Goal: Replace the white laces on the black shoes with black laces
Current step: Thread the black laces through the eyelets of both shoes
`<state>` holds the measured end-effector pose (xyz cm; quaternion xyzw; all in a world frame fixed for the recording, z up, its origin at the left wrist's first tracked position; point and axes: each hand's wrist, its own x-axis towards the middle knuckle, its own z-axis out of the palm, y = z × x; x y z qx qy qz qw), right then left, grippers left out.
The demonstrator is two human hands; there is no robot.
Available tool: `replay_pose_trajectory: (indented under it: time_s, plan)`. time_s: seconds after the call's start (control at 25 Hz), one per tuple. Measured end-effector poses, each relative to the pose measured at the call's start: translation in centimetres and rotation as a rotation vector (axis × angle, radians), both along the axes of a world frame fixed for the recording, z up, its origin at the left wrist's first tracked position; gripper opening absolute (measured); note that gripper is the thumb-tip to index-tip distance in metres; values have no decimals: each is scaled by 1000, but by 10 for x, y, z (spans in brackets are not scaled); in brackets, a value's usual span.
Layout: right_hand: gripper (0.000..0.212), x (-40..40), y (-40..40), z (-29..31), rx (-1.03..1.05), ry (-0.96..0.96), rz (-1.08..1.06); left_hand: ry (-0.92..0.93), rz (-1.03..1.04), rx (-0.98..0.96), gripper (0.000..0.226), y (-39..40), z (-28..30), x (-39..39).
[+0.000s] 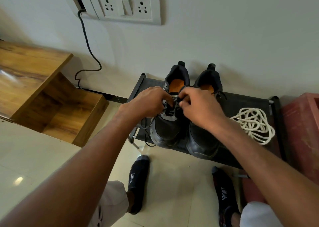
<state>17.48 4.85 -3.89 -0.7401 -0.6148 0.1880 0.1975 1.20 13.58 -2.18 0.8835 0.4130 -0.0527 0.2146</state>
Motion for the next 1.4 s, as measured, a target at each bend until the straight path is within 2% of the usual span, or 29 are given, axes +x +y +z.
replay_pose_trajectory:
  time_s: [0.04, 0.12, 0.16, 0.24, 0.32, 0.4, 0.56, 0.64, 0.72, 0.84, 0.88, 0.96, 1.08, 1.16, 1.28, 1.32, 1.4]
  plan:
    - [24, -3, -1, -4, -55, -2, 45, -3, -1, 1, 47, -1, -1, 1]
    - [17, -4, 0, -1, 1, -3, 43, -13, -4, 8, 45, -3, -2, 1]
    - [18, -2, 1, 5, 114, -5, -28, -27, 0, 16, 44, -3, -1, -1]
    - [25, 14, 4, 26, 409, -57, -319, -51, 18, 23, 44, -2, 0, -4]
    - [20, 34, 4, 40, 525, -172, -523, -44, 12, 5, 46, -2, 1, -4]
    - [21, 37, 4, 36, 422, -251, -454, -34, 4, -8, 48, -2, 3, -2]
    - [14, -2, -2, 13, 118, -99, -7, -5, 2, 3, 47, 0, 1, 2]
    - [15, -9, -1, 6, -37, -69, 85, 8, 0, 8, 47, 1, 0, 2]
    - [12, 0, 3, 10, 7, -59, -5, -4, 3, -4, 48, 1, 0, 1]
    - [18, 26, 7, 27, 326, -194, -371, -31, -2, -33, 52, 1, 1, -3]
    - [18, 28, 6, 29, 356, -239, -393, -37, -8, -33, 52, 1, 1, -4]
    - [15, 20, 2, 24, 252, -257, -223, -38, -15, -27, 53, 1, 2, -4]
    - [21, -7, -7, 9, -74, -220, 54, -27, -17, -19, 57, 2, 1, -1]
    - [13, -1, -1, 14, -75, -249, -34, -35, -15, -18, 58, 2, 1, -2]
    - [16, 26, 7, 30, 9, -298, -327, -33, -35, -36, 57, 4, 0, -6]
    - [19, 30, 8, 30, 13, -305, -307, -26, -48, -38, 57, 5, -1, -7]
    - [30, 20, 6, 31, 21, -287, -138, -19, -67, -34, 53, 7, -3, -8]
